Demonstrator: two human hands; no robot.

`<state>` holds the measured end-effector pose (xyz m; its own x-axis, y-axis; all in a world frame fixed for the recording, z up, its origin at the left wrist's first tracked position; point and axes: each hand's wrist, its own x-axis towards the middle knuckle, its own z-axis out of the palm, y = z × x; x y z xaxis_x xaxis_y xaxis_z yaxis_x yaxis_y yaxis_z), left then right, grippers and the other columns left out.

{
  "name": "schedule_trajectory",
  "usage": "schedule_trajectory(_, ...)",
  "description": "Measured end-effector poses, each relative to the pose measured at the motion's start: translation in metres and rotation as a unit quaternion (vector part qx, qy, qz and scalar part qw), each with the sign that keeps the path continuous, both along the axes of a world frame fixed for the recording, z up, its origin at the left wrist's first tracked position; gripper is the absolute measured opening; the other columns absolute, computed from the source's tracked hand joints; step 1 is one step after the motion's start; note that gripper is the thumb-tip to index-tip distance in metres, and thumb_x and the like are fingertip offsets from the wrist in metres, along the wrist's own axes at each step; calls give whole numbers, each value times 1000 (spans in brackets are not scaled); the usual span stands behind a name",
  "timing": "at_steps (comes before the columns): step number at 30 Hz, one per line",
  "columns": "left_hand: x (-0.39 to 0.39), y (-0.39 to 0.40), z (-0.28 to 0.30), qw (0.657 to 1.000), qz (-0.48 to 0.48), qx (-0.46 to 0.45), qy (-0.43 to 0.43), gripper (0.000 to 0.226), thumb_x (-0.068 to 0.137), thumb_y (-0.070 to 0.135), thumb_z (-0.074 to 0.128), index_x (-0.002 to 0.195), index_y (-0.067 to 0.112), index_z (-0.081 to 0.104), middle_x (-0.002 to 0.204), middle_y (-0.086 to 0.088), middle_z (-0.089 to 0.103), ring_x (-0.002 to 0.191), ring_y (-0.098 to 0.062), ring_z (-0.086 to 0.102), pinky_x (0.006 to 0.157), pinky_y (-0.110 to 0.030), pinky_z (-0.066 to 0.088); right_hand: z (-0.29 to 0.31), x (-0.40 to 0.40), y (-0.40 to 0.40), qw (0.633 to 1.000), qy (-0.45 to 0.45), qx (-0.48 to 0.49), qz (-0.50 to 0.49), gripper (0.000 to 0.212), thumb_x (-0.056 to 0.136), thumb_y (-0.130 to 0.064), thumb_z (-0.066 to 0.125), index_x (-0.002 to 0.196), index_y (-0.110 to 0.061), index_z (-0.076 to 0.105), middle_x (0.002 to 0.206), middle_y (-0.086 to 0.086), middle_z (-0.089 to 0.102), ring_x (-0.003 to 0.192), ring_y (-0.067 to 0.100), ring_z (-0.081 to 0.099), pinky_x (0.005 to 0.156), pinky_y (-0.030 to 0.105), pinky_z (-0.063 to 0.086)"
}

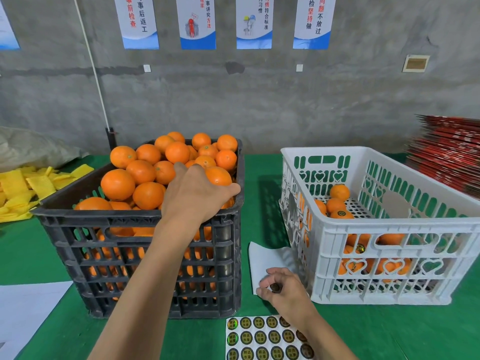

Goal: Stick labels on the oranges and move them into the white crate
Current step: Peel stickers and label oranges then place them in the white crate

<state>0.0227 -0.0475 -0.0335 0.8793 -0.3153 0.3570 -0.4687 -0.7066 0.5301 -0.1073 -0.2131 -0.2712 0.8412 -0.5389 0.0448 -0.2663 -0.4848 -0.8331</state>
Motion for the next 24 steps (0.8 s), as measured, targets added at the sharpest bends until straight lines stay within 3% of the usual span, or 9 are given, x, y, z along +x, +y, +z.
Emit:
schedule_trajectory(8, -2, 1, 1, 1000, -2, 3, 3, 58, 69, 72, 71, 86, 18, 56, 121, -4, 44, 79, -23, 53, 56, -32, 38, 0, 1, -1, 1000, 8, 26, 7, 12, 84, -22, 83, 88, -31, 76, 126, -20, 54, 126, 8, 49, 116, 35, 36)
schedule_trajectory(14, -2, 1, 1, 1000, -3, 3, 1, 59, 70, 72, 70, 90, 18, 57, 123, -4, 43, 83, -26, 54, 55, -32, 36, 4, -5, 9, 996, 18, -88, -14, 3, 87, -33, 74, 87, -31, 71, 125, -24, 55, 123, 2, 45, 108, 24, 35)
schedule_trajectory(19, -1, 1, 0, 1000, -3, 5, 0, 60, 70, 72, 71, 92, 17, 57, 122, -4, 43, 83, -27, 55, 59, -34, 39, 8, -7, 13, 988, 23, -153, -23, 15, 91, -31, 60, 79, -24, 65, 124, -21, 57, 119, 1, 47, 105, 21, 40)
schedule_trajectory(22, 0, 1, 0, 1000, 0, 8, -2, 61, 70, 72, 70, 94, 17, 57, 123, -4, 42, 84, -28, 55, 62, -37, 42, 9, -7, 13, 988, 11, -147, -37, 14, 92, -29, 61, 81, -23, 66, 119, -19, 60, 109, 1, 57, 101, 20, 45)
schedule_trajectory(24, 0, 0, 0, 1000, -1, 9, 0, 64, 70, 72, 70, 98, 17, 58, 125, -5, 42, 86, -29, 54, 64, -38, 43, 10, -7, 13, 989, -17, -130, -65, 10, 95, -27, 62, 87, -21, 65, 107, -13, 67, 91, 3, 67, 93, 24, 55)
